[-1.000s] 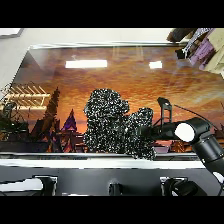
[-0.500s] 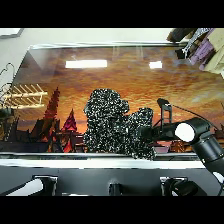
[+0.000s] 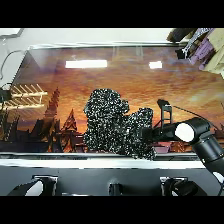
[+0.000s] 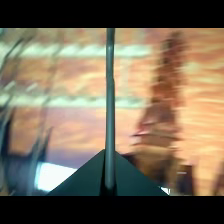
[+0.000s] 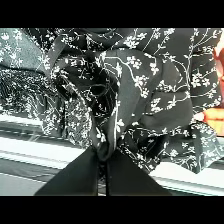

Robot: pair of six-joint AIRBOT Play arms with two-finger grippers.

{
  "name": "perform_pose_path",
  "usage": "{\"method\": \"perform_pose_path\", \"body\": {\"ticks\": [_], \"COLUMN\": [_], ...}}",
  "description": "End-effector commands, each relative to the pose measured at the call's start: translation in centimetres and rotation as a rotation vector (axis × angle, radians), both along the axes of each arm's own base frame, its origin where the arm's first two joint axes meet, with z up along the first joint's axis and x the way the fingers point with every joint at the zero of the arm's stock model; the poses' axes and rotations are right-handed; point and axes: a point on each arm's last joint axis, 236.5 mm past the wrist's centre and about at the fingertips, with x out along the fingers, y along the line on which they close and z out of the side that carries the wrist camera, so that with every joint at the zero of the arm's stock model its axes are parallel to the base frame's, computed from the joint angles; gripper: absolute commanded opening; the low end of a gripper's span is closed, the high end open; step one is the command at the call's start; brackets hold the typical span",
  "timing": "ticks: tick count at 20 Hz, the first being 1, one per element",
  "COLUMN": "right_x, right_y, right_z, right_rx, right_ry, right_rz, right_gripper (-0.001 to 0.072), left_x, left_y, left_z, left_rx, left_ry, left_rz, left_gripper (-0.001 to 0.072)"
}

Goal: Fold the clothes and pants, and hang the long-sleeved shirts on hangers.

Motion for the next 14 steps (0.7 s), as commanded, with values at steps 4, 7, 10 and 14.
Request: {"method": "perform_pose_path", "body": {"ticks": [4, 7, 10, 14], "right_x": [-0.7, -0.5, -0.3, 0.1], "right_y": [-1.0, -1.7, -2.2, -3.1], "right_z": [-0.4, -0.6, -0.7, -0.8], "right_rx": [-0.048, -0.077, -0.098, -0.130], "right_ry": [0.030, 0.018, 0.010, 0.007], "right_rz": [0.010, 0.009, 0.008, -0.036], "right_gripper": [0.0028, 0.0027, 0.0027, 0.0027], "left_x": [-3.7, -7.7, -12.5, -17.6], "left_y": [-13.5, -19.3, -24.2, -28.7], "left_z": [4.0, 1.8, -1.0, -2.9], "left_rx": [0.020, 0.009, -0.028, -0.073], "left_ry": [-0.105, -0.080, -0.019, 0.031], "left_rz": [-0.372, -0.587, -0.795, -0.985], "left_gripper": [0.0015, 0.0015, 0.0015, 0.0015]}}
